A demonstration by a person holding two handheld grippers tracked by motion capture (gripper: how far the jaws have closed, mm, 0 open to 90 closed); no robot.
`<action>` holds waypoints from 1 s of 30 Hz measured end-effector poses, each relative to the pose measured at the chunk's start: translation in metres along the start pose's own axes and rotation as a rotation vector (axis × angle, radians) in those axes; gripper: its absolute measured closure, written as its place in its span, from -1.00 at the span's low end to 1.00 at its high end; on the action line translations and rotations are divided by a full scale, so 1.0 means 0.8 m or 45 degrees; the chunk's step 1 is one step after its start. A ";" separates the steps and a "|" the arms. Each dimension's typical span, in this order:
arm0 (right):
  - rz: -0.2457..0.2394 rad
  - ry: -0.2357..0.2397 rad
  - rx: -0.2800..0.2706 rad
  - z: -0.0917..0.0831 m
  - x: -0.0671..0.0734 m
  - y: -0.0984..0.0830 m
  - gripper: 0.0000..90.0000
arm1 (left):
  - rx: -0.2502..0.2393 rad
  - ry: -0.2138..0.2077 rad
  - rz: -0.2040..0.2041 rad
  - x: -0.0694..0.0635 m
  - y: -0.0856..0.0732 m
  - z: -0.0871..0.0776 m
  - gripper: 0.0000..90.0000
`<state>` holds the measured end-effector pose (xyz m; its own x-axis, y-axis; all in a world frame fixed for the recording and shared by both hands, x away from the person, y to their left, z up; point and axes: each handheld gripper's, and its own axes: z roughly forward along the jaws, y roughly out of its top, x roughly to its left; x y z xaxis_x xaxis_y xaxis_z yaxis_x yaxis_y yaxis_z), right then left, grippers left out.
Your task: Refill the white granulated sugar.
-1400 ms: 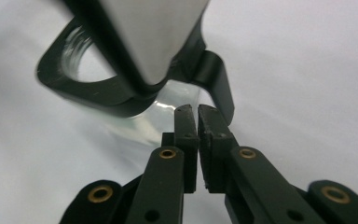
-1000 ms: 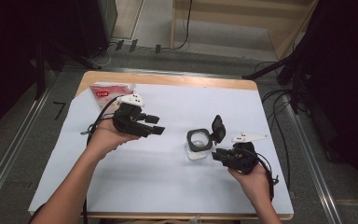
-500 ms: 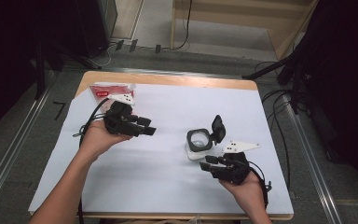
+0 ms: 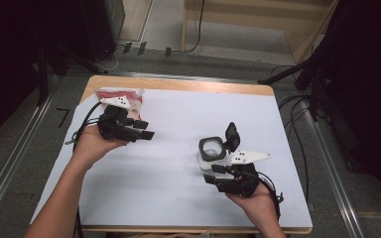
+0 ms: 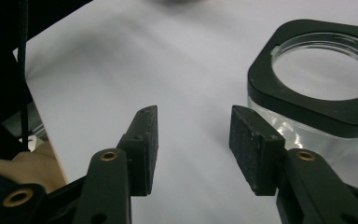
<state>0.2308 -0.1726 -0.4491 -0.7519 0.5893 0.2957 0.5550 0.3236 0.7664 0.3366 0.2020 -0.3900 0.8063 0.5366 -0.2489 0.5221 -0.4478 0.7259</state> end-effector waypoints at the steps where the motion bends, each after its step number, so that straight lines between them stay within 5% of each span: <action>1: -0.015 -0.015 0.002 0.002 0.002 0.001 0.09 | -0.002 0.003 -0.003 0.001 -0.001 -0.002 0.03; 17: -0.098 0.028 0.084 0.035 0.016 0.006 -0.03 | -0.046 0.094 -0.107 0.035 -0.024 -0.044 0.01; 30: -0.093 0.032 0.102 0.042 0.015 0.004 -0.04 | -0.060 0.167 -0.146 0.057 -0.042 -0.079 -0.05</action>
<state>0.2357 -0.1393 -0.4621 -0.7994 0.5435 0.2561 0.5246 0.4236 0.7385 0.3381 0.2865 -0.3854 0.6973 0.6724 -0.2482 0.5926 -0.3460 0.7274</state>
